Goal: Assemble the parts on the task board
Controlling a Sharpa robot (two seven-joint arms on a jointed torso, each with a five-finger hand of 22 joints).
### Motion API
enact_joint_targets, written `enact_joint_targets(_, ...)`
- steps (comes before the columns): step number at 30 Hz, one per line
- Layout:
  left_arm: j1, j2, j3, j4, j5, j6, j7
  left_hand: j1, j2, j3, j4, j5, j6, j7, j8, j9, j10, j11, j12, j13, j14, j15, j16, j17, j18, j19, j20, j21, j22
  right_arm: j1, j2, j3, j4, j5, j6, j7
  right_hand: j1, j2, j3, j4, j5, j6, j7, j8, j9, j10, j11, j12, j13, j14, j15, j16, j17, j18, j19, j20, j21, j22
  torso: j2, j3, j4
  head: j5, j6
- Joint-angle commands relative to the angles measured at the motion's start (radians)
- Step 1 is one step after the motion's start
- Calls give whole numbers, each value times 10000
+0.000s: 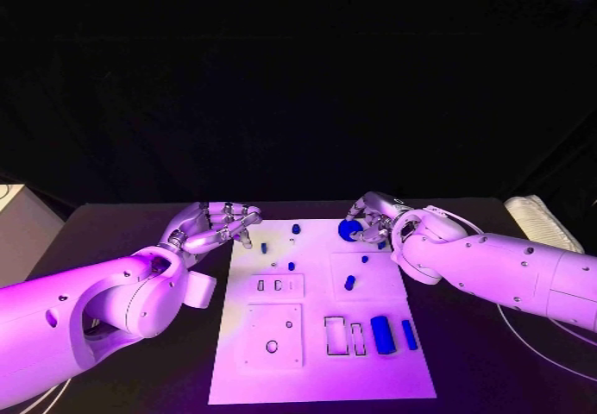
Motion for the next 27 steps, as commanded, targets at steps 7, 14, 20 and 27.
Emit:
enact_joint_targets(7, 11, 19, 7, 20, 12, 163, 35, -76, 41, 73, -3, -48, -33, 21, 26, 9, -10, 18, 40, 13, -68, -33, 45, -5, 125, -69, -13, 30, 8, 64, 213, 11, 934, -1469, -947, 435, -277, -7, 90, -9, -14, 504, -197, 345, 136, 1047, -74, 40, 2630, 1040, -98, 76, 2613, -142, 1046, -110, 22, 2634, 4, -8, 9, -11, 19)
enact_joint_targets(14, 12, 38, 7, 34, 12, 173, 25, -77, 47, 82, -3, -49, -33, 20, 28, 12, -10, 18, 42, 15, -74, -32, 51, -7, 126, -82, -11, 47, 18, 58, 729, 6, 1072, -2026, -1058, 315, -285, -10, 96, -10, -14, 506, -199, 347, 137, 1047, -76, 40, 2630, 1043, -100, 81, 2629, -142, 1046, -111, 22, 2634, 13, -13, 31, 17, 12)
enact_joint_targets(20, 12, 49, 7, 31, 12, 178, 9, -77, 47, 82, -3, -49, -33, 20, 28, 12, -10, 18, 42, 15, -74, -32, 51, -7, 126, -82, -11, 47, 18, -7, 1195, -31, 859, -2181, -1020, 176, -302, -17, 105, -11, -14, 504, -201, 347, 136, 1047, -77, 40, 2630, 1043, -103, 81, 2629, -142, 1046, -114, 22, 2634, 24, -8, 24, 35, -5)
enact_joint_targets(27, 12, 95, 7, 12, 12, 190, 2, -77, 47, 82, -3, -49, -33, 20, 28, 12, -10, 18, 42, 15, -74, -32, 51, -7, 126, -82, -11, 47, 18, -170, 1683, -54, 453, -2220, -836, 120, -335, -29, 123, -12, -15, 486, -199, 339, 132, 1047, -79, 40, 2630, 1043, -107, 81, 2629, -142, 1046, -118, 22, 2634, 31, -3, 19, 38, -16)
